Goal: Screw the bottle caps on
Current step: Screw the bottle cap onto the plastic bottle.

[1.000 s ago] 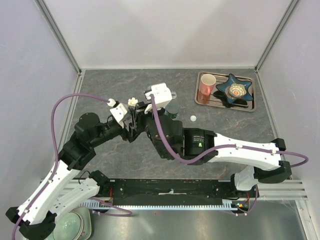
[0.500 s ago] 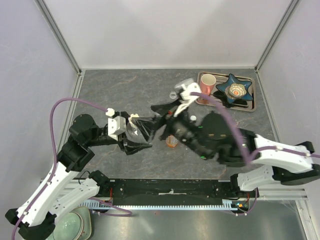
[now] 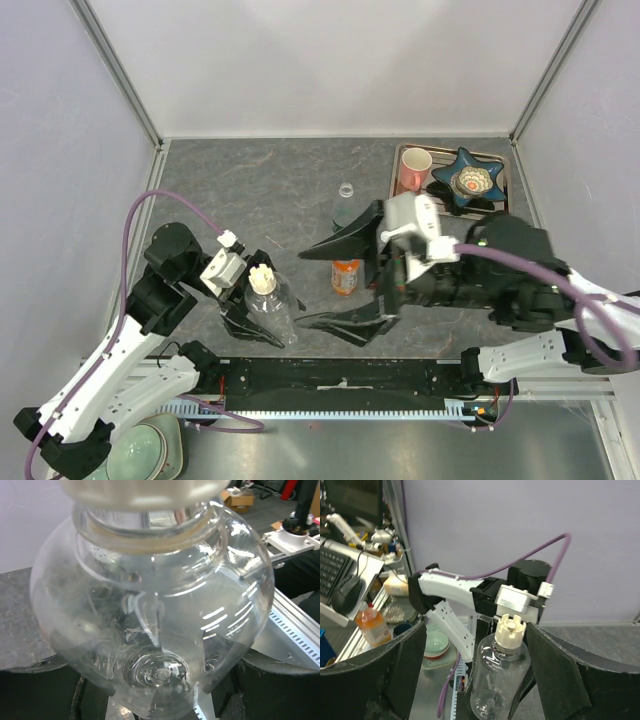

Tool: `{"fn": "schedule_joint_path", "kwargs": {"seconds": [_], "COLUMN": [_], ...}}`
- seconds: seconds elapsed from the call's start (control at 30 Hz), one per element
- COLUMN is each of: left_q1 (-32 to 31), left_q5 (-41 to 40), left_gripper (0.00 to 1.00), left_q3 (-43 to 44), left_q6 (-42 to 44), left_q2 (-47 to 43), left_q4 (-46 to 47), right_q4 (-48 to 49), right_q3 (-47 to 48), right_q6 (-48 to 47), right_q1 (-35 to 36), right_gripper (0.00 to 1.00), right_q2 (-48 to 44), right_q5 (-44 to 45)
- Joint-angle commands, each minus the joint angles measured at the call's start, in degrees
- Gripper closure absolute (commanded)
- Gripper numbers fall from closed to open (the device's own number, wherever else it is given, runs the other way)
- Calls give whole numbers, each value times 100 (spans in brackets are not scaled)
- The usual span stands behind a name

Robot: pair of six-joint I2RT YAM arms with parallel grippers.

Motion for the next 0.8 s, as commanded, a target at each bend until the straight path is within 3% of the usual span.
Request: {"fn": "schedule_joint_path", "kwargs": {"seconds": [0.0, 0.17, 0.33, 0.77], "left_q1": [-29, -29, -29, -29], "left_q5": [788, 920, 938, 824], "left_gripper": [93, 94, 94, 94], "left_q3": [2, 20, 2, -42], "left_q6": [-377, -394, -377, -333], "left_q2": [45, 54, 10, -69], "left_q4": [259, 259, 267, 268], "right_q4": [-240, -302, -276, -197], "right_q3": [297, 587, 772, 825], "right_q6": [-317, 174, 404, 729], "right_q1": [-271, -1130, -1502, -1844], "right_gripper": [13, 18, 24, 36], "right_q2": [455, 825, 1080, 1484], "right_q5": [-1087, -2045, -3020, -3751]}}
